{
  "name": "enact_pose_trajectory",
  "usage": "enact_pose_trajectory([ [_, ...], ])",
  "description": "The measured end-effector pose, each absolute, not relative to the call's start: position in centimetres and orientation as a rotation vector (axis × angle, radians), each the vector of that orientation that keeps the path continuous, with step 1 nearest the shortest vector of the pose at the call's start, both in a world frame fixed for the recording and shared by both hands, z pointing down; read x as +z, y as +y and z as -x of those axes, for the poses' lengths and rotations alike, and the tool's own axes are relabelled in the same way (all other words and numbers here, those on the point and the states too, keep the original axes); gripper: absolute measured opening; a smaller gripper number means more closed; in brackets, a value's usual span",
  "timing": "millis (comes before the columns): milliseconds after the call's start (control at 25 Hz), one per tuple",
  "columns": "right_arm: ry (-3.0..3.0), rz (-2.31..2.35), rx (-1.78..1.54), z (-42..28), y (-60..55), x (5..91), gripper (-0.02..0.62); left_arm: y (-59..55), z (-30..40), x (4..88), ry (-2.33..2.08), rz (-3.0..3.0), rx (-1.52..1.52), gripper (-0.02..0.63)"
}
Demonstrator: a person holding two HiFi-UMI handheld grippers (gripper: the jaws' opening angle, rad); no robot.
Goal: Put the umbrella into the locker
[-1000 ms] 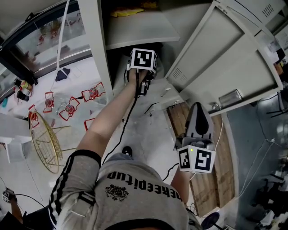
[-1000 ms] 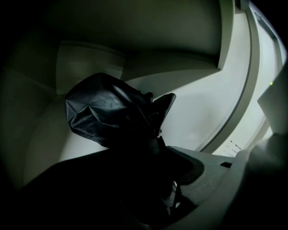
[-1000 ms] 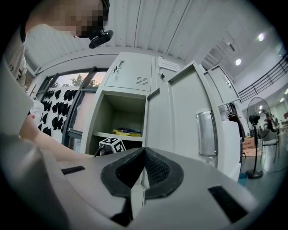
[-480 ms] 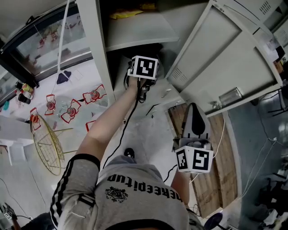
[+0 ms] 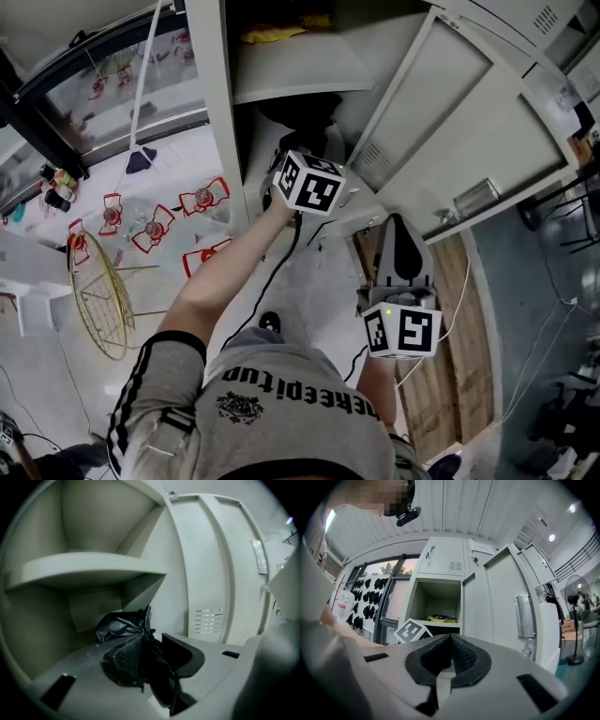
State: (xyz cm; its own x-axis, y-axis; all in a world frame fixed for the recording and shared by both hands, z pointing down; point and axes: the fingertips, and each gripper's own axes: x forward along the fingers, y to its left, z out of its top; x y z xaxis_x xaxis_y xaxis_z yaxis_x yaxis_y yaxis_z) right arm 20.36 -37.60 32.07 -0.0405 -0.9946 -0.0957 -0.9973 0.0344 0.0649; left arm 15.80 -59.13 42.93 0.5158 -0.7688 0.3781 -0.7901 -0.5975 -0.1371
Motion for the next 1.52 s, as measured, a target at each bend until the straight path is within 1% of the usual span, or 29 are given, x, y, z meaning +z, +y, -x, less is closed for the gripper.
enact_pose_trajectory([
  [40,2.253,2.150,0.181,-20.2,-37.5,32.0,0.002,-58.6,-15.7,42.5,-1.394,-2.715,0.615,0.126],
  [120,2.277,2.131,0.187,-19.8,-37.3,31.8,0.002,-57.4,-15.6,41.6,-1.420,-2.763,0.592,0.097],
  [200,2.297,2.109,0.187,-19.5,-37.1,31.7,0.002,-56.3,-15.3,40.7,-1.459,-2.802,0.574,0.035],
  [320,2.325,2.078,0.190,-19.0,-36.7,31.4,0.002,-54.5,-14.8,39.7,-1.489,-2.835,0.528,0.007],
  [720,2.392,1.986,0.218,-17.6,-35.2,30.1,0.002,-49.3,-11.2,37.0,-1.474,-2.804,0.278,0.003],
  [1120,2.422,1.931,0.233,-16.7,-32.9,29.4,0.002,-43.9,-6.8,33.5,-1.506,-2.766,0.091,0.003],
  [1520,2.426,1.895,0.247,-16.6,-30.1,28.6,0.002,-37.2,-5.1,30.0,-1.527,-2.843,-0.069,0.003],
])
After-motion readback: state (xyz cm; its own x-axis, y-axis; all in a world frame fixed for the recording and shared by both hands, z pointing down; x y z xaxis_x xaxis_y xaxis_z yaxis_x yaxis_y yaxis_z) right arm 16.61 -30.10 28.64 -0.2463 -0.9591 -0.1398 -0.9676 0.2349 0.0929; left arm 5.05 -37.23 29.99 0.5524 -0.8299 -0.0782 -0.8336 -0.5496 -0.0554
